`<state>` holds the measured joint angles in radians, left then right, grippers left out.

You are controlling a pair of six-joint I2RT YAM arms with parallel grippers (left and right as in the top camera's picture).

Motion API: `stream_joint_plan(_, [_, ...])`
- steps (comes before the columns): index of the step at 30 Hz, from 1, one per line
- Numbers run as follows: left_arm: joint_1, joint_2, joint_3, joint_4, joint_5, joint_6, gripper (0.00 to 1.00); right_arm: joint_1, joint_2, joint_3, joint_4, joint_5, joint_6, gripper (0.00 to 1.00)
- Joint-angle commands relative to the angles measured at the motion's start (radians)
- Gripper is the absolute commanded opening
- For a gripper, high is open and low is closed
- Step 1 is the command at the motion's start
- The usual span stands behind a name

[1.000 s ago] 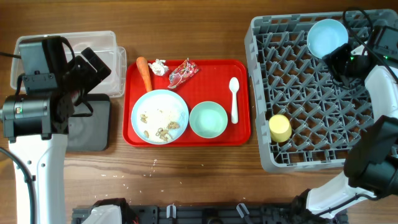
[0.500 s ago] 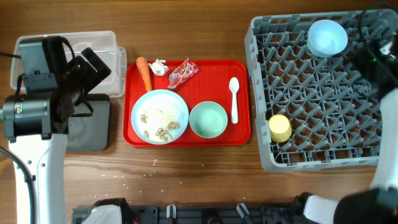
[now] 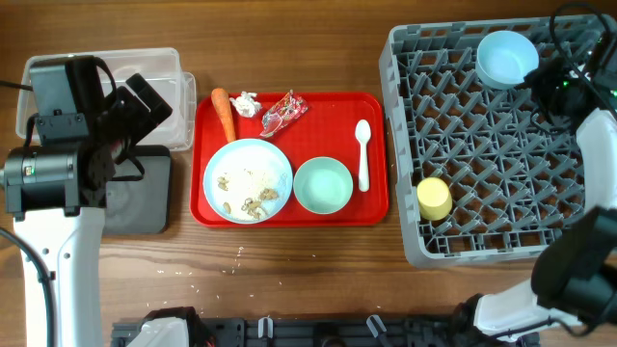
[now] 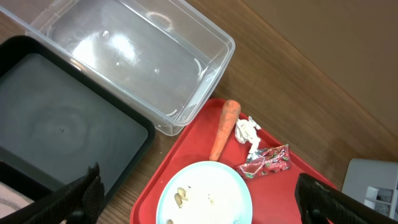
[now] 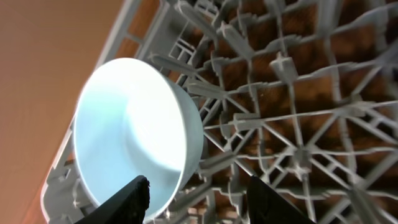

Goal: Sort waste into correct bins and load items into the dishwasher rack

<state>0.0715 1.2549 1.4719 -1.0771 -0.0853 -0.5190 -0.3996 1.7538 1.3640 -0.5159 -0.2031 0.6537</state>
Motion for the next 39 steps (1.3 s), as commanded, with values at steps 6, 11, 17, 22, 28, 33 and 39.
stream_joint_plan(6, [0.003,0.002,0.010,0.002,-0.014,-0.013,1.00,-0.008,0.082,0.013,-0.016,-0.062,0.030,0.15])
stream_joint_plan(11, [0.003,0.002,0.010,0.002,-0.014,-0.013,1.00,-0.008,0.083,0.013,-0.039,0.020,0.023,0.34])
stream_joint_plan(17, [0.003,0.002,0.010,0.002,-0.014,-0.013,1.00,-0.007,0.116,0.011,-0.002,0.009,0.026,0.24])
stream_joint_plan(22, [0.003,0.002,0.009,0.002,-0.013,-0.013,1.00,-0.023,0.056,0.011,-0.106,-0.003,-0.006,0.28])
stream_joint_plan(28, [0.003,0.002,0.010,0.002,-0.014,-0.013,1.00,-0.027,-0.160,0.016,-0.172,-0.061,-0.021,0.36])
stream_joint_plan(33, [0.003,0.002,0.010,0.002,-0.014,-0.013,1.00,0.001,-0.147,0.044,-0.056,-0.061,0.013,0.36])
stream_joint_plan(39, [0.003,0.002,0.009,0.002,-0.013,-0.013,1.00,0.002,0.014,0.044,0.070,-0.062,0.062,0.45])
